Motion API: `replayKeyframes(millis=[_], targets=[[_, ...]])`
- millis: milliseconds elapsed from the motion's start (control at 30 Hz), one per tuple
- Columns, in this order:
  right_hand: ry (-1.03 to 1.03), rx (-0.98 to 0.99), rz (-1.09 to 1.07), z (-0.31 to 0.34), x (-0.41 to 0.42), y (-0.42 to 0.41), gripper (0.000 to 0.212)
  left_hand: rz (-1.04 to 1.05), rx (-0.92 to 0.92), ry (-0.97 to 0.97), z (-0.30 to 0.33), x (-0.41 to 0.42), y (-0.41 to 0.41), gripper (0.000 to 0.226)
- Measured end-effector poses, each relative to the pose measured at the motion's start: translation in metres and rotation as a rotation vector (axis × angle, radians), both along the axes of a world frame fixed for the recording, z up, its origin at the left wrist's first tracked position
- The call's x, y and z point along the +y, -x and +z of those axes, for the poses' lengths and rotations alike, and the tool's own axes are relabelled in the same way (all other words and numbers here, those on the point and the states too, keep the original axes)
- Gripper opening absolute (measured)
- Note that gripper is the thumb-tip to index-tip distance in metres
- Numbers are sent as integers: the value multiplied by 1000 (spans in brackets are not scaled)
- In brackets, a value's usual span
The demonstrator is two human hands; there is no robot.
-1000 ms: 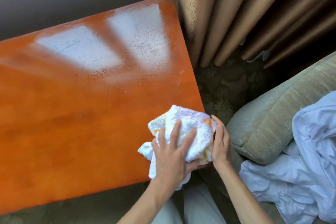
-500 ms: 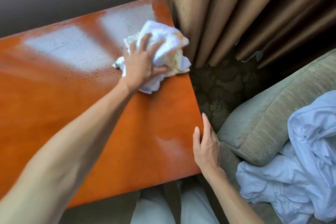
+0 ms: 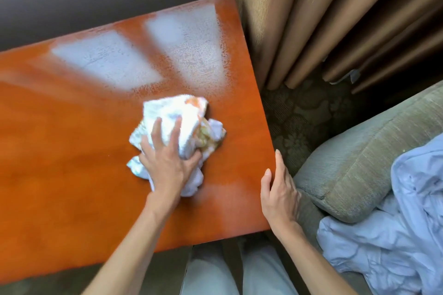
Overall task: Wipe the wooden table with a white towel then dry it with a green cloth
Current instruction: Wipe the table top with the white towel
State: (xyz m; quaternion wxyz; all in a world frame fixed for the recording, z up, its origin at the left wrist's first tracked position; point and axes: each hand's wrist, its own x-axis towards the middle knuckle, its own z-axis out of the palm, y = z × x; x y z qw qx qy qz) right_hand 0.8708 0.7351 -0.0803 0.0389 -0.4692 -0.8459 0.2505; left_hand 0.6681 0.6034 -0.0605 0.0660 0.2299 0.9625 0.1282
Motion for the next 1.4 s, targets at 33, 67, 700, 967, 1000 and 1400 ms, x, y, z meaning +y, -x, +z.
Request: replayKeyframes(millis=[33, 67, 700, 967, 1000, 1400], targets=[[-2, -2, 0, -1, 0, 0, 55, -37, 2, -14, 1, 1, -23, 87], [-1, -5, -1, -1, 0, 0, 55, -78, 10, -19, 1, 6, -46, 87], [67, 72, -56, -6, 2, -5, 52, -219, -2, 110, 9, 63, 90, 90], [-30, 66, -94, 2, -6, -11, 48, 256, -30, 87, 7, -72, 19, 85], [-64, 73, -74, 7, -10, -11, 47, 291, -28, 102, 7, -79, -2, 85], [616, -57, -22, 85, -135, 111, 94, 723, -500, -368, 47, -147, -65, 88]])
